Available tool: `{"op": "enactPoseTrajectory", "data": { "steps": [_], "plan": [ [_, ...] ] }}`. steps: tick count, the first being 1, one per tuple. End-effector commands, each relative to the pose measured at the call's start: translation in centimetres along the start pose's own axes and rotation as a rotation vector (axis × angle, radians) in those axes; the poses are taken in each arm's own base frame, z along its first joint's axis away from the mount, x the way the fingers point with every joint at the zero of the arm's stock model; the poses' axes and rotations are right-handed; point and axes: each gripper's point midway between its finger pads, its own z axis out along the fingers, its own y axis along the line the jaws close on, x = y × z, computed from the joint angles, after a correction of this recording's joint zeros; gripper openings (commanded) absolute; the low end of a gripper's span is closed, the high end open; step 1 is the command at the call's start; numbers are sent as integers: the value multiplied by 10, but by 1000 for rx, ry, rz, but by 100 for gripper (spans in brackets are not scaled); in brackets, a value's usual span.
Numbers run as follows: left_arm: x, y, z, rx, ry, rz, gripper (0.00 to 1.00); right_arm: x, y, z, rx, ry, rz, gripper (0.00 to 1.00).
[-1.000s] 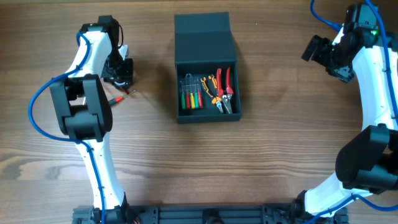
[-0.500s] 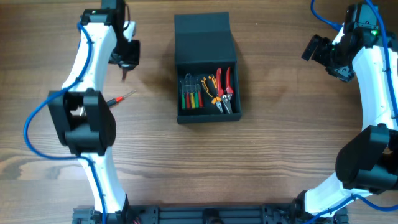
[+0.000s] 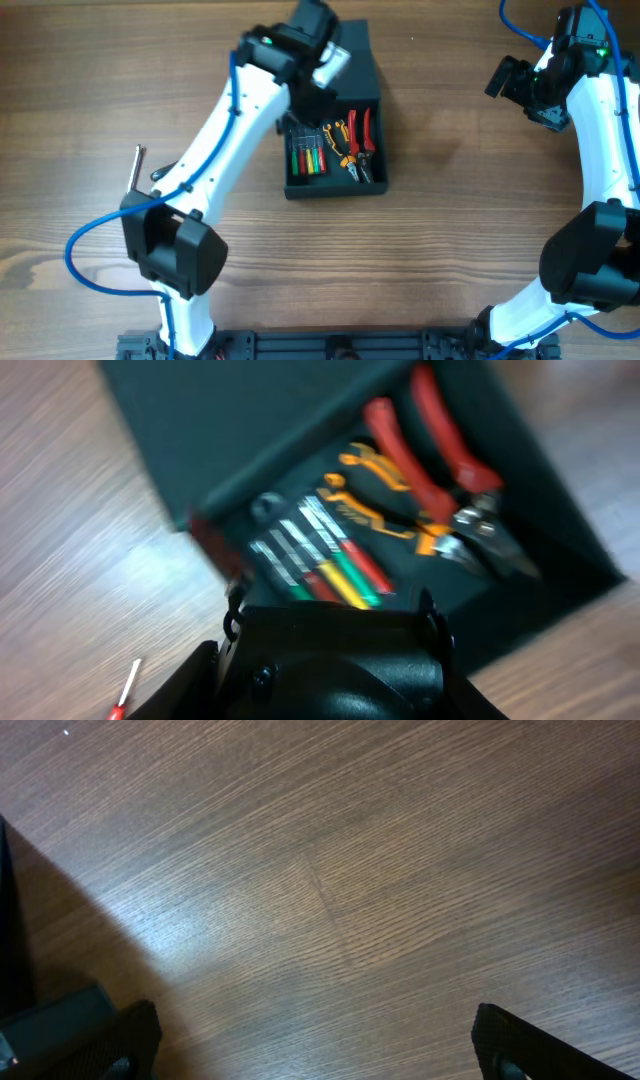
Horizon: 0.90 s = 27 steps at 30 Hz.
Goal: Pack container
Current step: 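Carry the tape measure into the box and lower it, then release the tape measure and withdraw the left gripper to the wrench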
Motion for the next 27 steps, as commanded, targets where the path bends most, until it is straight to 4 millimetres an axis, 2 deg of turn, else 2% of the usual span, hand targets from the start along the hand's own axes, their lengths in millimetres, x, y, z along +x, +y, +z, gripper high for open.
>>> {"op": "enactPoseTrajectory", "data": {
  "steps": [1, 5, 8, 11, 15, 17, 19, 20, 21, 24, 27],
  "plan": [
    [-8, -11, -6, 40, -39, 62, 4, 5, 1, 7, -6, 22, -2, 100],
    [-10, -9, 22, 45, -28, 80, 4, 5, 1, 7, -5, 25, -1, 100],
    [-1, 3, 59, 45, 37, 78, 4, 7, 0, 7, -3, 31, -1, 100],
    [6, 9, 83, 50, 85, 69, 4, 7, 0, 7, -3, 32, -1, 100],
    [13, 10, 110, 67, 131, 107, 14, 7, 0, 7, -3, 31, -1, 100],
    [14, 10, 122, 70, 142, 106, 25, 7, 0, 7, -3, 32, -1, 100],
    [13, 10, 126, 69, 140, 106, 41, 7, 0, 7, -3, 32, -1, 100],
    [12, 10, 126, 68, 136, 105, 53, 7, 0, 7, -3, 32, -1, 100],
    [11, 10, 125, 67, 133, 104, 69, 7, 0, 7, -3, 32, -1, 99],
    [10, 11, 111, 63, 125, 71, 79, 7, 0, 7, -3, 31, -1, 100],
    [8, 13, 83, 57, 105, 47, 86, 7, 0, 7, -3, 31, -1, 100]
  ]
}}
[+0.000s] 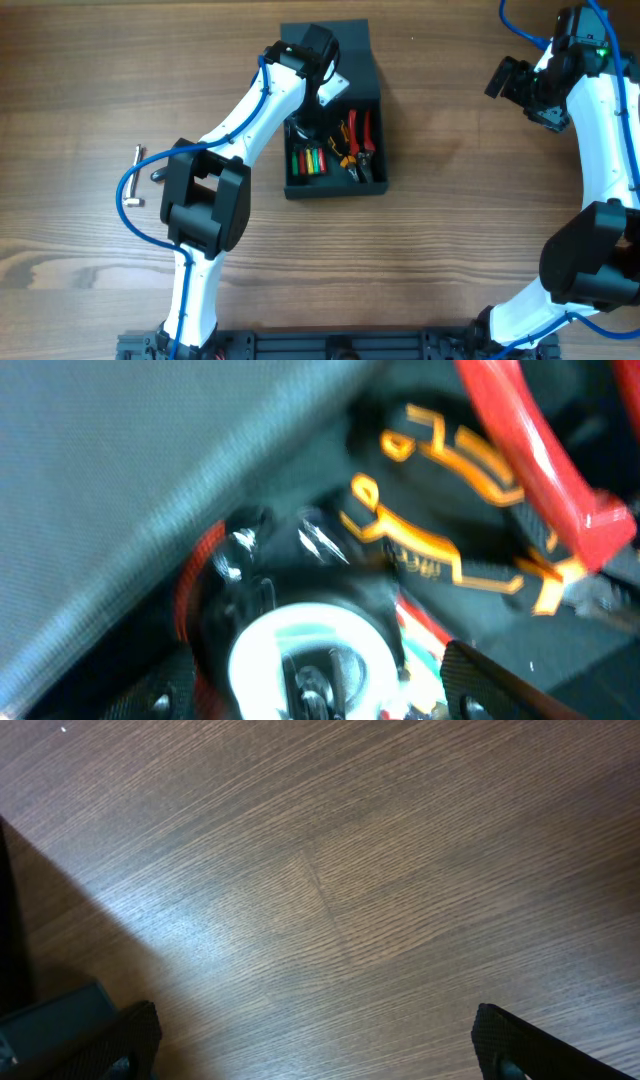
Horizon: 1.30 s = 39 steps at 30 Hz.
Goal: Pack container
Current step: 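Release the tape measure and withdraw the left gripper to the wrench, then grasp the silver wrench with the left gripper and lift it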
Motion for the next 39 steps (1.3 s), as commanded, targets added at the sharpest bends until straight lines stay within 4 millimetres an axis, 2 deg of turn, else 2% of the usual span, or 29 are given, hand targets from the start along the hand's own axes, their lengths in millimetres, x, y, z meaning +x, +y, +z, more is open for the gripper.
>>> {"op": "enactPoseTrajectory", "data": {
  "steps": [1, 4, 5, 7, 8, 10, 12, 14, 16, 19, 22, 26, 31, 34, 38, 39],
  "plan": [
    [-5, 1, -49, -5, -84, -34, 86, 6, 1, 7, -5, 27, -1, 100],
    [-2, 6, -90, -22, -154, -74, 82, 6, 1, 7, -5, 27, -1, 100],
    [4, 11, -109, -32, -177, -88, 80, 6, 1, 7, -5, 27, -1, 100],
    [18, 24, -133, -71, -192, -122, 79, 6, 1, 7, -5, 27, -1, 100],
    [33, 40, -147, -114, -183, -157, 79, 6, 1, 7, -5, 27, -1, 100],
    [62, 66, -159, -159, -140, -226, 79, 6, 1, 7, -5, 27, -1, 100],
    [93, 93, -159, -152, -78, -321, 80, 6, 1, 7, -5, 27, -1, 100],
    [115, 119, -149, -102, -54, -451, 82, 6, 1, 7, -5, 27, -1, 100],
    [142, 140, -125, -5, -22, -530, 84, 6, 1, 7, -5, 27, 0, 100],
    [172, 157, -90, 50, 41, -539, 84, 5, 1, 7, -7, 22, 1, 100],
    [200, 173, -55, 59, 115, -705, 79, 4, 2, 7, -8, 19, 0, 100],
    [219, 196, -35, 55, 108, -839, 72, 3, 2, 7, -8, 16, -1, 100],
    [228, 222, -32, -33, 79, -859, 69, 4, 1, 7, -8, 19, 0, 100],
    [230, 231, -29, -51, 68, -827, 70, 6, 1, 7, -5, 27, 0, 100],
    [247, 234, -5, -55, 157, -802, 72, 7, 1, 7, -4, 30, 0, 100],
    [255, 234, 7, -43, 191, -813, 72, 7, 0, 7, -3, 33, -1, 100]
  ]
}}
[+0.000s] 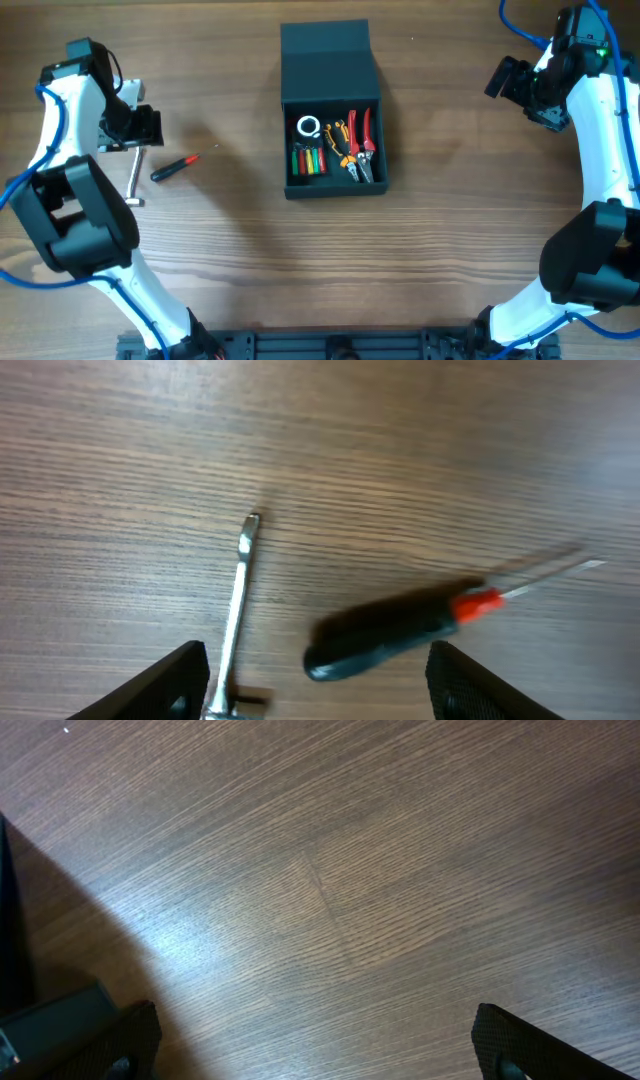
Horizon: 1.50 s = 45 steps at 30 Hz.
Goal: Pack container
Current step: 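Grasp the silver wrench with the left gripper and lift it, then carry the wrench into the green box and lower it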
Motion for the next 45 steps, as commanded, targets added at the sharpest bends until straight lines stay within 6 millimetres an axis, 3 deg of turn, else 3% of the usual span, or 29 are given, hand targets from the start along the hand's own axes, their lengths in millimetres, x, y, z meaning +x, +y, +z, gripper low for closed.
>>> {"op": "enactPoseTrajectory", "data": {
  "steps": [1, 6, 12, 17, 21, 24, 28, 33, 36, 38, 39, 41, 45],
  "plan": [
    [15, 18, 38, -26, 112, 3, 71, 8, -1, 7, 2, 36, -1, 100],
    [17, 34, 58, -20, 132, -36, 68, 10, -1, 7, 4, 43, 0, 100],
    [19, 38, 63, -4, 141, 14, 64, 9, -1, 7, 3, 40, -1, 100],
    [29, 26, 76, 72, 192, 87, 45, 8, -1, 7, 2, 38, 0, 100],
    [29, 26, 78, 71, 191, 87, 4, 9, -1, 7, 2, 38, 1, 100],
    [29, 25, 77, 70, 190, 80, 4, 9, -1, 7, 2, 38, 1, 100],
    [15, 20, 54, 55, 145, 102, 4, 9, -1, 7, 2, 38, 1, 100],
    [-21, -3, -30, 10, -14, 170, 4, 9, -1, 7, 2, 38, 1, 100],
    [-34, -35, -81, -10, -115, 262, 4, 7, 0, 7, 0, 33, 1, 100],
    [-34, -77, -114, -18, -183, 416, 4, 6, 0, 7, -2, 27, 1, 100],
    [-33, -90, -121, -19, -200, 467, 4, 6, 0, 7, -2, 27, 1, 100],
    [-23, -150, -137, -16, -239, 697, 4, 6, 0, 7, -2, 28, 1, 100],
    [16, -248, -136, 6, -218, 1101, 4, 6, 0, 7, -2, 28, 1, 100]
  ]
}}
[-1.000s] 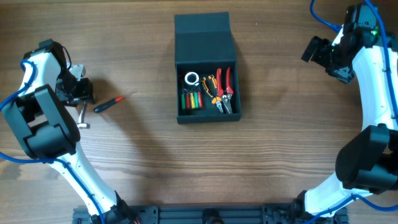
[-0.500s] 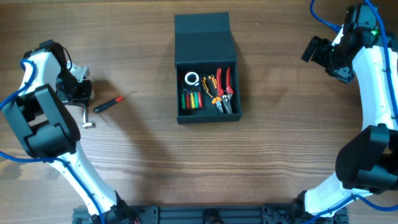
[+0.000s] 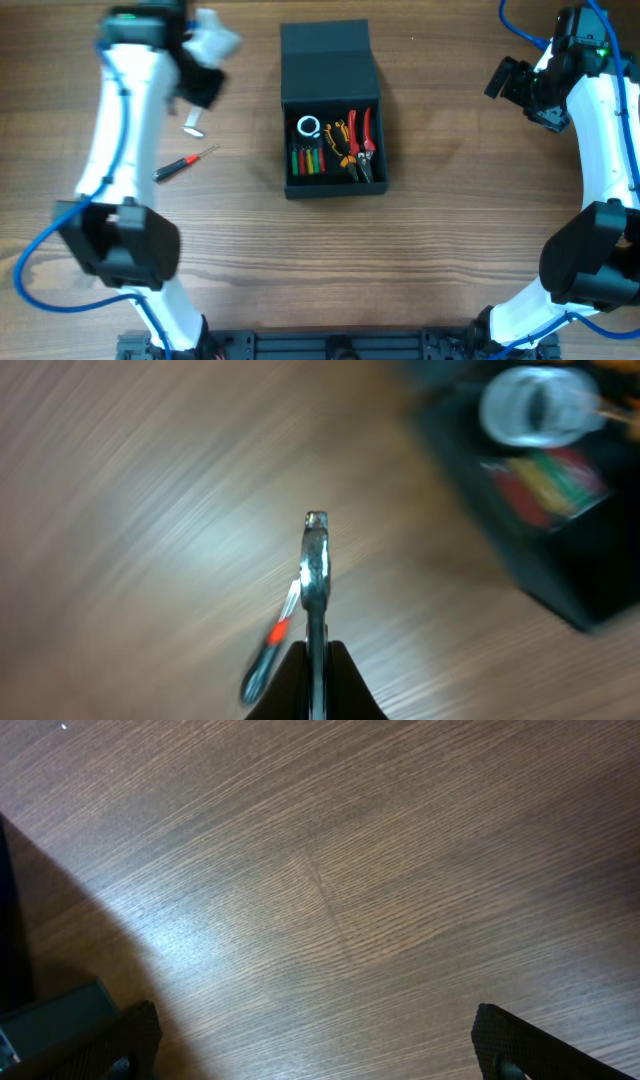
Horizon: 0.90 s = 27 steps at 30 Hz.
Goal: Pack container
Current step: 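Carry the wrench into the green box and lower it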
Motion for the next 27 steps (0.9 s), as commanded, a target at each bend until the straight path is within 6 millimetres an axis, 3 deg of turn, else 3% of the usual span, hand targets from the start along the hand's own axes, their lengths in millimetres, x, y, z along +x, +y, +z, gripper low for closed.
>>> {"op": "enactPoseTrajectory", "data": {
  "steps": [1, 3, 4, 7, 10, 11, 13, 17, 23, 27],
  "plan": [
    [-34, -90, -3, 67, -27, 409, 4, 5, 1, 7, -3, 22, 0, 100],
    [-44, -127, -2, 86, -35, 520, 4, 5, 1, 7, -3, 22, 0, 100],
    [-48, -156, 0, 112, -38, 626, 4, 5, 1, 7, -3, 22, 0, 100],
    [-50, -207, 5, 207, -61, 828, 4, 5, 1, 7, -3, 22, 0, 100],
    [-52, -232, 23, 253, -48, 922, 6, 5, 1, 7, -3, 23, 1, 100],
    [-53, -237, 39, 265, -27, 927, 6, 5, 1, 7, -3, 24, 1, 100],
    [-48, -238, 67, 293, 34, 923, 5, 7, 0, 7, -1, 30, 0, 100],
    [-39, -235, 98, 326, 112, 905, 6, 10, -1, 7, 4, 44, -1, 100],
    [-26, -226, 103, 342, 181, 870, 38, 9, -1, 7, 3, 40, -1, 100],
    [-33, -189, 93, 111, 241, 719, 53, 8, -1, 7, 2, 37, -1, 100]
  ]
}}
